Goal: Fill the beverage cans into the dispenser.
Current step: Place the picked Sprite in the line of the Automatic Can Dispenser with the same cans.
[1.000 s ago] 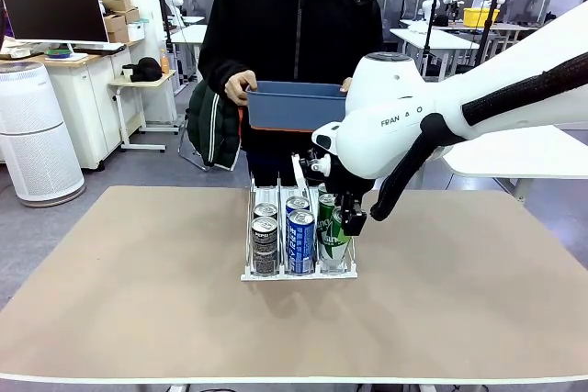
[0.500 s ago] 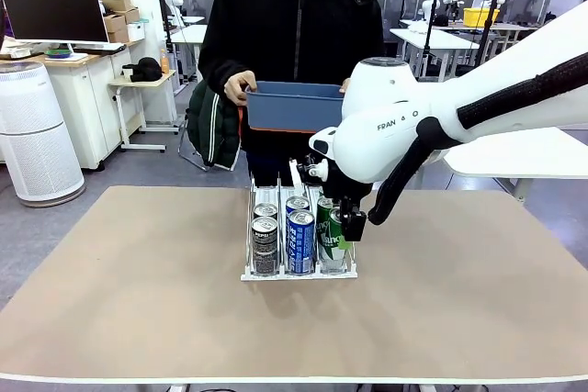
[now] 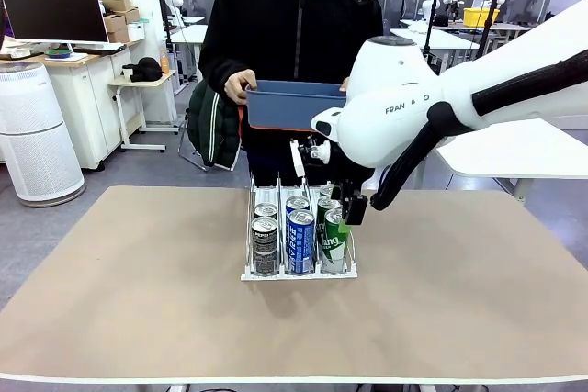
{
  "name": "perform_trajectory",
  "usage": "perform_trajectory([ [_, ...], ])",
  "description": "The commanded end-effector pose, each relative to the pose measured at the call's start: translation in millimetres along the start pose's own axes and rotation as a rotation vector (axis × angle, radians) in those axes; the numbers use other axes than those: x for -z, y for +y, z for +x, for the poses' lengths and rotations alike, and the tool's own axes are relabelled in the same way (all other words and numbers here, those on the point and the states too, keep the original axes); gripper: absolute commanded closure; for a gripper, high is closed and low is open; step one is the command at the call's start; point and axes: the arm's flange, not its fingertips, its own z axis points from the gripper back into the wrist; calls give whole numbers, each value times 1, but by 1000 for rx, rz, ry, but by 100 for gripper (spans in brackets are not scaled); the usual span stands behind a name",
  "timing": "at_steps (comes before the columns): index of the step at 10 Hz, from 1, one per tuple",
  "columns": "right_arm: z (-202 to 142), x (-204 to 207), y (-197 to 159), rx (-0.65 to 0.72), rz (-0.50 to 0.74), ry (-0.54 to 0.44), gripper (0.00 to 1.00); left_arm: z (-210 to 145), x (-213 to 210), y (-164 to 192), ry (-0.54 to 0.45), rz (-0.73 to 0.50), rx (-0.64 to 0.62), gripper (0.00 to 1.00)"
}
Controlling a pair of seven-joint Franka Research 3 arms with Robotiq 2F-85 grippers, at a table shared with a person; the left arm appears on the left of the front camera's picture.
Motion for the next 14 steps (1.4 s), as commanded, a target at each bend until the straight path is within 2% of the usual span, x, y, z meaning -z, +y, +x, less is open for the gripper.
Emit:
perform_trajectory([
  [1, -5, -14, 4, 17, 1, -10, 0, -1, 1, 1, 0, 7, -3, 0],
  [3, -6, -29, 8, 50, 15, -49, 0, -1, 1, 1, 0, 7, -3, 0],
  [10, -18, -59, 21, 322, -48, -171, 0, -1, 1, 1, 0, 7, -3, 0],
  [12, -26, -67, 21, 334, -34, -198, 0, -1, 1, 1, 0, 7, -3, 0],
  [14, -22, -68, 14, 311, -39, -156, 0, -1, 1, 1, 0, 7, -3, 0],
])
